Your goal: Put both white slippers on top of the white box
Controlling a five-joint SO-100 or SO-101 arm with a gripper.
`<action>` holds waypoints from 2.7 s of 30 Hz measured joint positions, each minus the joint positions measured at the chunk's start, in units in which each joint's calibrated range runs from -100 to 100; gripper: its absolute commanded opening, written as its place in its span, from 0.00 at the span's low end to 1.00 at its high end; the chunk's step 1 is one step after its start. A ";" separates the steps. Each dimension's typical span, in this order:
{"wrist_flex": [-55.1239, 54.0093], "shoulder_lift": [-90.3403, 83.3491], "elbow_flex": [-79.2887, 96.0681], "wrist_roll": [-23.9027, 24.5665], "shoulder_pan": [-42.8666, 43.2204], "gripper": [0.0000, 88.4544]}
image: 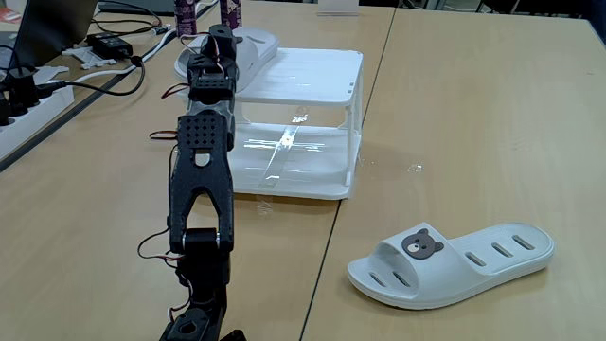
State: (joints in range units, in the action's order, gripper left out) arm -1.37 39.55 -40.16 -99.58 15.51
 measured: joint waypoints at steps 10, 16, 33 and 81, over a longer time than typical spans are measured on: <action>0.00 1.07 -1.53 0.00 0.00 0.31; -0.09 1.07 -1.53 0.00 0.00 0.31; 14.51 -4.29 -1.62 0.00 0.00 0.32; -42.75 -71.01 85.98 0.00 -4.27 0.01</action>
State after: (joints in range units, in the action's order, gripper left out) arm -44.12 -31.46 45.82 -99.58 11.24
